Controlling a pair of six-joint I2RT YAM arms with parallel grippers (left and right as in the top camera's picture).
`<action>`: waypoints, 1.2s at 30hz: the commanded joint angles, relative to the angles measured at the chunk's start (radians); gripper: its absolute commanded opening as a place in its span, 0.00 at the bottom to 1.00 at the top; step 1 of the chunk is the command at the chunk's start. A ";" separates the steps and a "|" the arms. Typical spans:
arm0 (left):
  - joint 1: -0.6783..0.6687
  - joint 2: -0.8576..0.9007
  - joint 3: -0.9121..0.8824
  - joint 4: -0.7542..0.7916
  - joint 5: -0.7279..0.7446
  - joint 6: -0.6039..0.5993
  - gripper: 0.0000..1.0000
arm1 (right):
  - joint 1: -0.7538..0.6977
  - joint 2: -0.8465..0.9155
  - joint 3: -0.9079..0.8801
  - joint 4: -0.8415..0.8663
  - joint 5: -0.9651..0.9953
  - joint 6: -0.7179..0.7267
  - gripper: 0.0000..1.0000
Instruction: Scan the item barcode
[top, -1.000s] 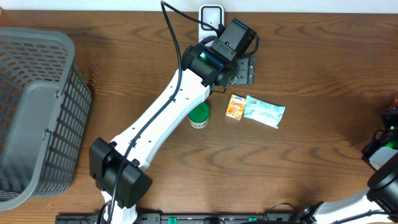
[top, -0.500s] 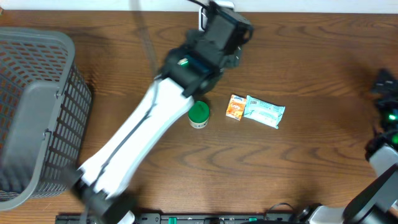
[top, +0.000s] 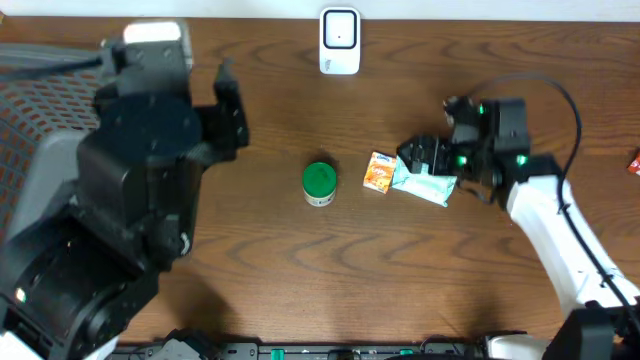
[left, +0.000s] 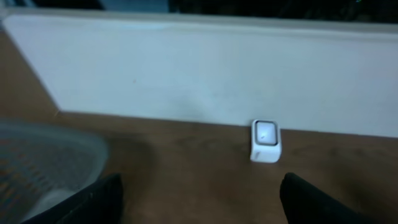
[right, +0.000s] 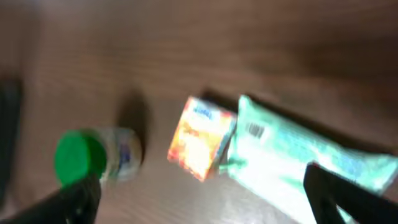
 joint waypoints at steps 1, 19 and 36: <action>0.002 -0.045 -0.122 -0.008 -0.058 -0.106 0.81 | 0.007 0.064 0.196 -0.118 0.071 -0.317 0.99; 0.002 -0.223 -0.584 0.101 -0.057 -0.286 0.81 | 0.204 0.542 0.553 -0.470 0.130 -0.756 0.99; 0.002 -0.234 -0.584 0.086 -0.121 -0.275 0.81 | 0.306 0.687 0.552 -0.387 0.384 -0.782 0.99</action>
